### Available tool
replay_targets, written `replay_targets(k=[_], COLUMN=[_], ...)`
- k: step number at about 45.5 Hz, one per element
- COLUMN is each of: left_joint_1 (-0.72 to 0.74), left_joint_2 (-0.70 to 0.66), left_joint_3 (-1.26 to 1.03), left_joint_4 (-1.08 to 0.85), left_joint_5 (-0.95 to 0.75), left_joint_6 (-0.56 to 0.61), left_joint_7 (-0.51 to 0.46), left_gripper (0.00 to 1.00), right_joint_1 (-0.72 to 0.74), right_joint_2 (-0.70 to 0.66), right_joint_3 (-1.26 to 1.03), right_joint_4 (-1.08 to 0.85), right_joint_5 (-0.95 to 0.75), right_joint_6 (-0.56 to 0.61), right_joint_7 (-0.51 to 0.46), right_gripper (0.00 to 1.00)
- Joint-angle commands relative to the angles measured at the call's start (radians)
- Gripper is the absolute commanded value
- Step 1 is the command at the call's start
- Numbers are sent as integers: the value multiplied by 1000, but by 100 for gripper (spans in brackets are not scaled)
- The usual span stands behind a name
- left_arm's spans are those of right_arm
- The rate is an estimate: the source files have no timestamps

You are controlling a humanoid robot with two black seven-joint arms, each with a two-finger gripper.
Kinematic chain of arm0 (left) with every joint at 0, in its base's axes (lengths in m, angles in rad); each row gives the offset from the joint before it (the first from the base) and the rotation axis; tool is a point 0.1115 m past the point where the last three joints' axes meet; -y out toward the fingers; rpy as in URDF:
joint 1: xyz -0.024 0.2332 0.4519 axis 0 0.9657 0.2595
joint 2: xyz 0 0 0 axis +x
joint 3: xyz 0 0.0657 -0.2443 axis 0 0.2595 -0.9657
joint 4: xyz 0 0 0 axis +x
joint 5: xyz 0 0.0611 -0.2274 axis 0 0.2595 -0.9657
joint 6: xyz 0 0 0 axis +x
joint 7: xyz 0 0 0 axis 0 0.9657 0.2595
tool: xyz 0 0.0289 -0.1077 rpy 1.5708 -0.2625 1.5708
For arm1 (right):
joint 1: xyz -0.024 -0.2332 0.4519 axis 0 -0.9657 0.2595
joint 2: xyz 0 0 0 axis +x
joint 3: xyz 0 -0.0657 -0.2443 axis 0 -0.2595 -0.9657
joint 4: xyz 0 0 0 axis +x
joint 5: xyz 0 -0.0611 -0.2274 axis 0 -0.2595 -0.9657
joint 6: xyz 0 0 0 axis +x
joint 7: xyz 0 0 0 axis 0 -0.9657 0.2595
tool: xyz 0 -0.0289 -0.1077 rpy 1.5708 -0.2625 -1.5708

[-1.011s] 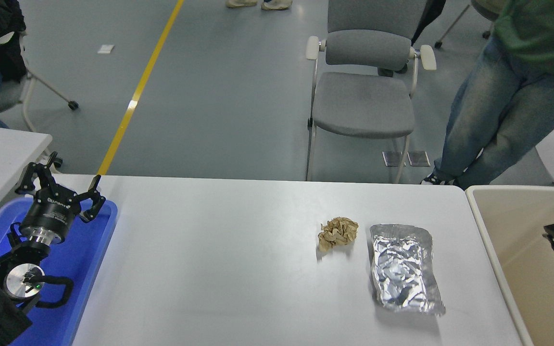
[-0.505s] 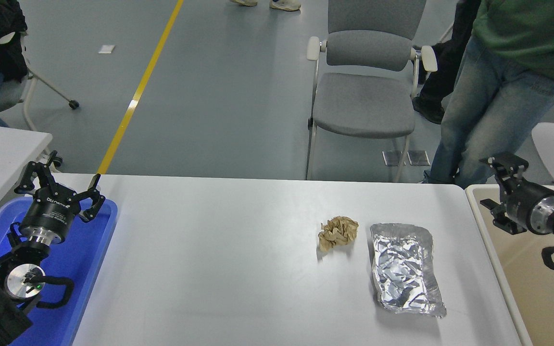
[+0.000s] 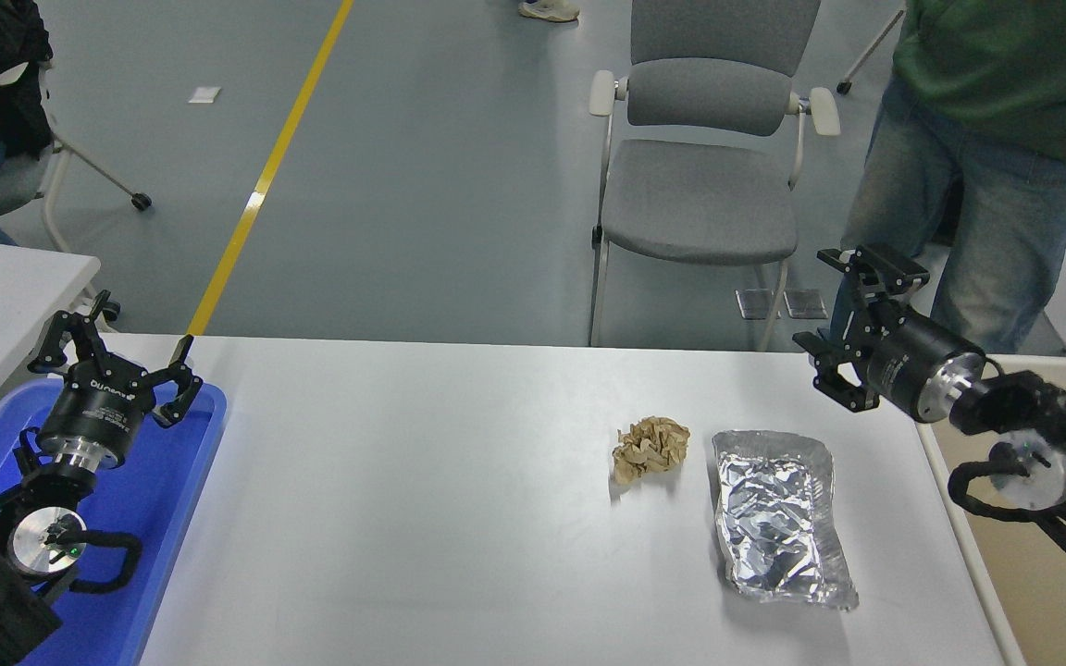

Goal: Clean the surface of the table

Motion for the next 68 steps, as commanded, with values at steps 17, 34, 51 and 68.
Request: replay_targets(k=[17,34,51,68], left_joint_1=[0,0,0,0], left_joint_2=[0,0,0,0], left_joint_3=[0,0,0,0], left_joint_4=[0,0,0,0], left_joint_5=[0,0,0,0], left_joint_6=[0,0,0,0], left_joint_7=[0,0,0,0], left_gripper=[100,100,100,100], right_joint_1=[-33,-13,14,94], right_joint_2=[321,343,183,-94], right_joint_3=[72,70,-17,-315], right_joint_4=[-226,-326,-280,-183], right_joint_5=[1,1,-76,-323], right_joint_6=[-13,-10,-1,15], right_joint_7=[71,94,91,85], right_gripper=[100,100,100,100])
